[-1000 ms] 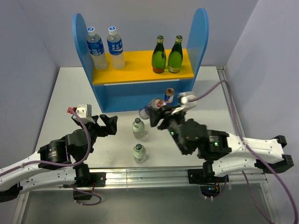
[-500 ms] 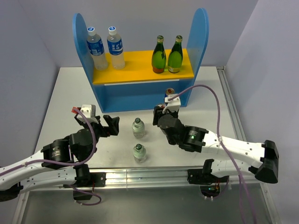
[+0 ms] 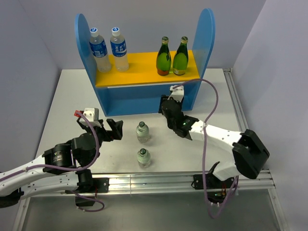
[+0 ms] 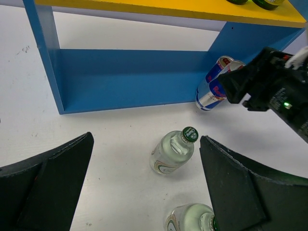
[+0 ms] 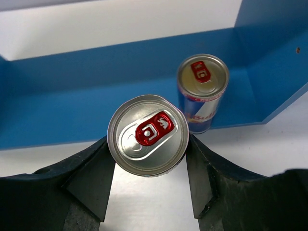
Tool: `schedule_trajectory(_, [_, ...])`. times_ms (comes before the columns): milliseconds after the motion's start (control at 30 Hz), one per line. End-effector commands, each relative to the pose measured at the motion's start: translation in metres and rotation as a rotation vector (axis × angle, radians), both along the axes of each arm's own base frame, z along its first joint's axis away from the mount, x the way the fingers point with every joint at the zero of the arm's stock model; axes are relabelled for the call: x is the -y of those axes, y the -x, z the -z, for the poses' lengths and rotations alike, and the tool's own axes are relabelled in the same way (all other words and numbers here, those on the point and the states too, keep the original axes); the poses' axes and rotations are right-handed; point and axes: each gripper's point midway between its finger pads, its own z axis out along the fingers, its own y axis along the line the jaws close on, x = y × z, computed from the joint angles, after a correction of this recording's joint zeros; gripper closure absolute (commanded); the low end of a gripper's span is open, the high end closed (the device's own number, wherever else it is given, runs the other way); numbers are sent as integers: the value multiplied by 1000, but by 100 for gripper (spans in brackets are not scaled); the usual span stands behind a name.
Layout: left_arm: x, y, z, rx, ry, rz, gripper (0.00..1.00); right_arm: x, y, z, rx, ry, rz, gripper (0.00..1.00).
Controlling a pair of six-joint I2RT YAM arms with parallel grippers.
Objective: Place and organize the beverage onto the shelf
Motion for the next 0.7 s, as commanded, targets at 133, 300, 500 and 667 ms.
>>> schedule_trajectory(133, [0,1,-6,9,9,8,1,-2,-55,-27,102,-89,41,100])
schedule_trajectory(300, [0,1,-5,8,5,4,1,7,-74,-19,97,-59,70,100])
schedule_trajectory(500, [1,0,-3,4,0,3,1,19,-92,-17,99,-52,107,100])
schedule_trajectory(667, [0,0,-3,4,-3,0,1,23,-102,-11,91,-38,127,100])
